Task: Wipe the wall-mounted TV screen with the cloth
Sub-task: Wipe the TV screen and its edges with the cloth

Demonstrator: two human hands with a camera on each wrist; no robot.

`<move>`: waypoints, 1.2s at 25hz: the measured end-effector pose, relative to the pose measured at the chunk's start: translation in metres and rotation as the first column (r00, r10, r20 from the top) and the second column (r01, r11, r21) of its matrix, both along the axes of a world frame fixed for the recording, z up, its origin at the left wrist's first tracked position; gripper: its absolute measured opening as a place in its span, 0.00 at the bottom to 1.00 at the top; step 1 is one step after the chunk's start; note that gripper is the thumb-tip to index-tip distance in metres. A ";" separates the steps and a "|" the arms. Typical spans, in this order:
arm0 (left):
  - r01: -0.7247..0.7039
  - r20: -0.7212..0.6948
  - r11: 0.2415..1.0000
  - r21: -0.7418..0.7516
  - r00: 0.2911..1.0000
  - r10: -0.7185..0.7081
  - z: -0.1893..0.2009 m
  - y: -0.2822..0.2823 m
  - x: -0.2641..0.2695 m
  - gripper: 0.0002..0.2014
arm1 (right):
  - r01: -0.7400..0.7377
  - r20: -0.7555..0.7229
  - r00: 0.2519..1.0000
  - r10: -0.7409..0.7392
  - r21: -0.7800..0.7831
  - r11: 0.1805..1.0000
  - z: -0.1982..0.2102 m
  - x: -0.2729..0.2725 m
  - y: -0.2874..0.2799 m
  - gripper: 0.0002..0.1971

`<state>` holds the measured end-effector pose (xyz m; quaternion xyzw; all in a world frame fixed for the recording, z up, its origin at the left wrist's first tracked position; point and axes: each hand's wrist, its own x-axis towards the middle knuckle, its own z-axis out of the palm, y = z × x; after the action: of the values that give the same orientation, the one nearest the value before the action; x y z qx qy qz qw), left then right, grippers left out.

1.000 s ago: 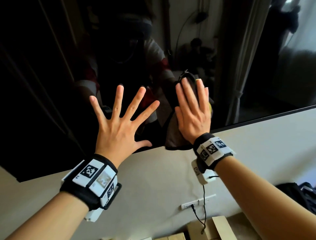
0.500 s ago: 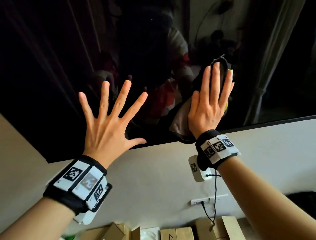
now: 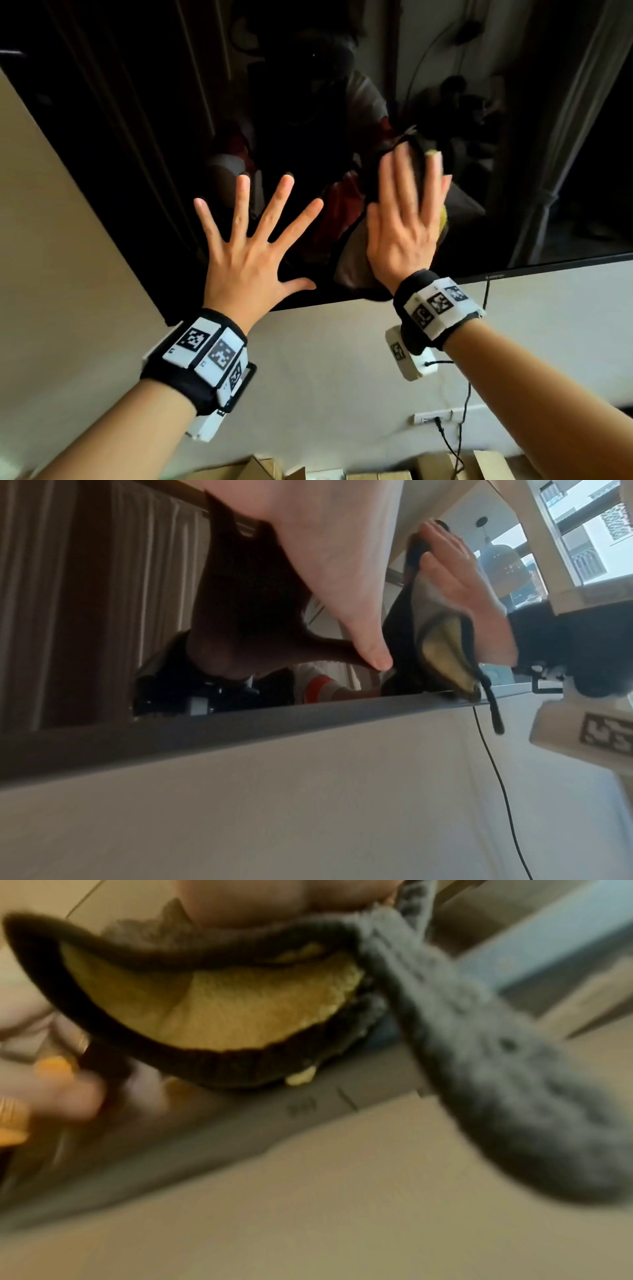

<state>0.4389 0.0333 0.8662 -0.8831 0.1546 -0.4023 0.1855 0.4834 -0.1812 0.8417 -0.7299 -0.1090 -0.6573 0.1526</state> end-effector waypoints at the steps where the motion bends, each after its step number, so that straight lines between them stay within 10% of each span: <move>1: 0.014 -0.003 1.000 -0.009 1.000 -0.014 0.000 -0.001 0.000 0.58 | -0.014 -0.009 1.000 0.013 -0.164 0.986 -0.011 -0.004 0.006 0.24; 3: 0.040 0.000 0.999 -0.024 0.999 -0.040 0.000 -0.001 0.000 0.59 | 0.008 -0.009 1.000 -0.013 -0.381 0.925 -0.013 -0.006 0.001 0.24; 8: 0.037 0.029 0.996 -0.083 0.999 -0.034 0.000 0.041 -0.008 0.61 | 0.013 0.005 1.000 -0.013 0.062 0.998 0.022 0.000 0.011 0.23; 13: 0.018 0.019 0.996 -0.088 1.000 -0.016 -0.004 0.075 -0.005 0.58 | -0.006 0.005 1.000 0.011 -0.530 0.848 -0.017 -0.005 0.047 0.24; 18: 0.051 0.028 0.995 -0.082 0.998 -0.049 -0.005 0.076 -0.001 0.58 | -0.008 0.020 1.000 0.009 -0.063 0.998 0.018 0.000 0.071 0.22; 23: 0.079 0.039 0.992 -0.100 0.996 -0.075 -0.003 0.081 -0.003 0.61 | -0.006 0.009 1.000 0.013 -0.518 0.855 -0.010 -0.005 0.074 0.26; 27: 0.063 0.048 0.984 -0.166 0.997 -0.055 -0.010 0.112 -0.009 0.65 | -0.016 0.014 1.000 0.018 -0.148 0.989 0.005 0.002 0.087 0.24; 30: 0.044 0.024 0.983 -0.178 0.999 -0.040 -0.019 0.131 -0.010 0.65 | -0.036 -0.004 0.999 0.042 -0.604 0.796 -0.034 -0.003 0.103 0.29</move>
<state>0.4293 0.1647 0.8471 -0.8885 0.1346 -0.4274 0.0988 0.4805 -0.0778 0.8078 -0.7349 -0.3283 -0.5886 -0.0750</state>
